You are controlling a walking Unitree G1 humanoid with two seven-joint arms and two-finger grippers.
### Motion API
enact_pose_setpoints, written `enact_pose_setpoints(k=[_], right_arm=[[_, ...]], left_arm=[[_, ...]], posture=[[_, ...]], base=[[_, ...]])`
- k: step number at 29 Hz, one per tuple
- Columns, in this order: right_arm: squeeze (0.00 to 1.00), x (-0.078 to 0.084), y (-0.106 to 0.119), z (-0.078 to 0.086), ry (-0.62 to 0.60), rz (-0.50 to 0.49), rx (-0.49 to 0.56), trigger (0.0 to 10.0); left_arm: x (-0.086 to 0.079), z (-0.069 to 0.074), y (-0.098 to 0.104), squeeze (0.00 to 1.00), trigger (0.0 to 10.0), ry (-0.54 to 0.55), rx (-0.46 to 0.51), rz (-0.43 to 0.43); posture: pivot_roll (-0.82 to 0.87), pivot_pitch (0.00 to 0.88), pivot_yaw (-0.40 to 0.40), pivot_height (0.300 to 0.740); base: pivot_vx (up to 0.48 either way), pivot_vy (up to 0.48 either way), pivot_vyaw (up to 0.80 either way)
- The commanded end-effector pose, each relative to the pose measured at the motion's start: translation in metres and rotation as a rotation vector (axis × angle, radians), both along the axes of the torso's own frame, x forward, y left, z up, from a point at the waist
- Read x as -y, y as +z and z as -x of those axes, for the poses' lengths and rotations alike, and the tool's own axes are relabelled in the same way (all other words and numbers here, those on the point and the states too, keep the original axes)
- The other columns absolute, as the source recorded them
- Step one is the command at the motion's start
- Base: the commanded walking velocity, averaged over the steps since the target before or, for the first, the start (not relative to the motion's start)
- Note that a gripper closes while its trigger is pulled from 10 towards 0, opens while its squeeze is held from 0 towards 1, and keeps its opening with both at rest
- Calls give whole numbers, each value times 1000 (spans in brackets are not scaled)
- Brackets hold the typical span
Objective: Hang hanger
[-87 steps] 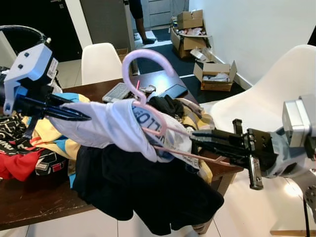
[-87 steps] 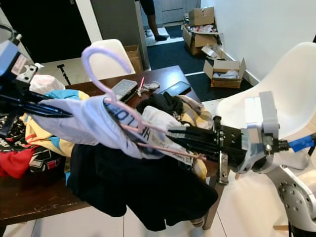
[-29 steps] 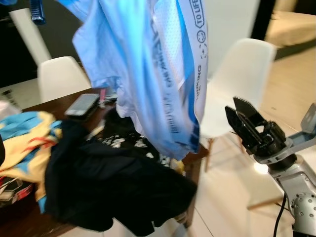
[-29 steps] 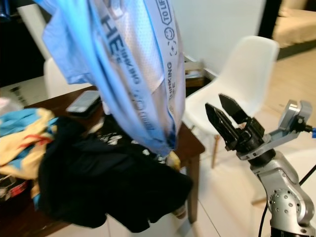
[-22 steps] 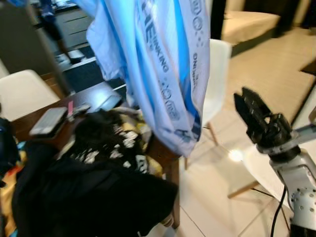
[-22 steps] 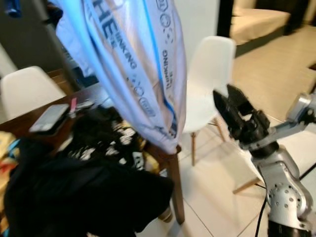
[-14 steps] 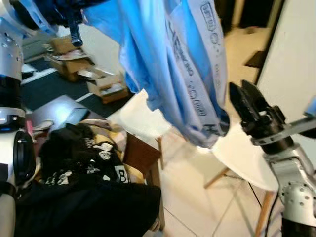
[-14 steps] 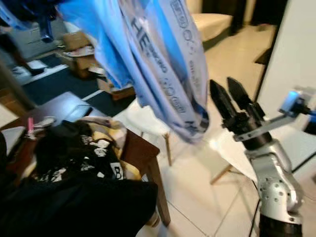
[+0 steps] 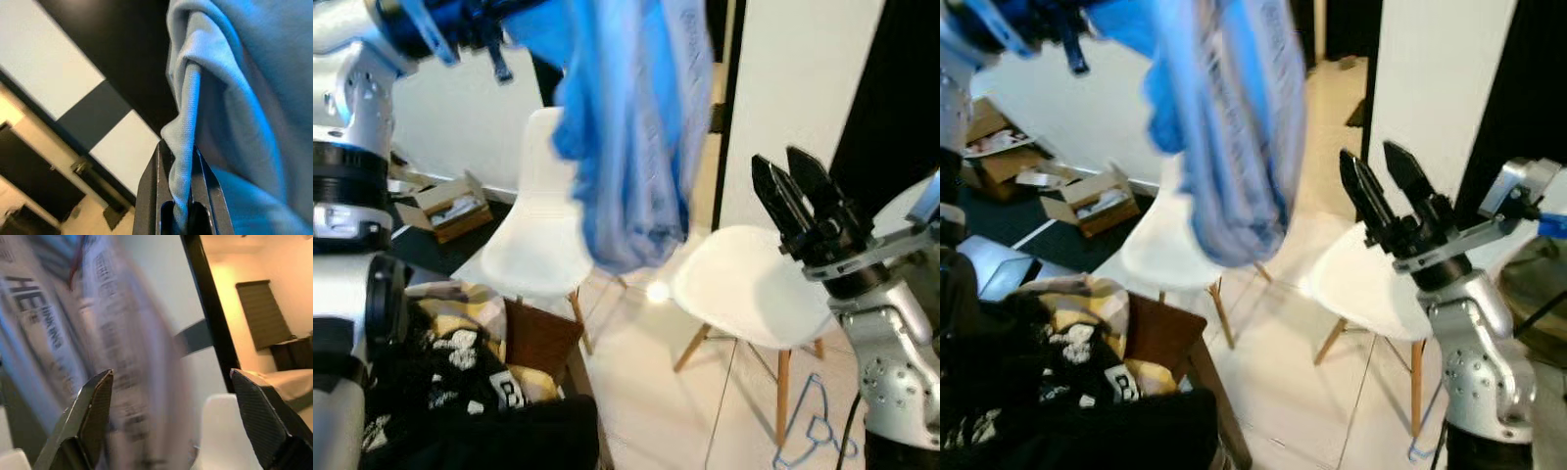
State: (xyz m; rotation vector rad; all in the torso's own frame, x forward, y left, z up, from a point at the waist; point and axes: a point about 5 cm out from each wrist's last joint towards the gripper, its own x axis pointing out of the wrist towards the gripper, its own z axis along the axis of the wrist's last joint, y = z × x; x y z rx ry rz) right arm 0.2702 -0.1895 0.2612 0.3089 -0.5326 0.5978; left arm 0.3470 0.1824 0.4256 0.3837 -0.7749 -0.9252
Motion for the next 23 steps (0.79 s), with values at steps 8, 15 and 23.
enact_pose_setpoints(k=[8, 15, 23], right_arm=[[0, 14, -23, -15, -196, 102, -151, 10000], [0, 30, -33, -17, -326, 112, -208, 10000], [0, 23, -43, -2, -259, 112, -195, 10000]], left_arm=[[19, -25, -65, 0, 10000, 61, -155, 1], [33, -28, -76, 0, 10000, 44, -169, 1], [47, -27, -66, 0, 10000, 2, -122, -23]], posture=[[-102, 0, 118, 710], [-108, 0, 120, 710], [-119, 0, 133, 710]], base=[[0, 0, -788], [0, 0, -791], [0, 0, -791]])
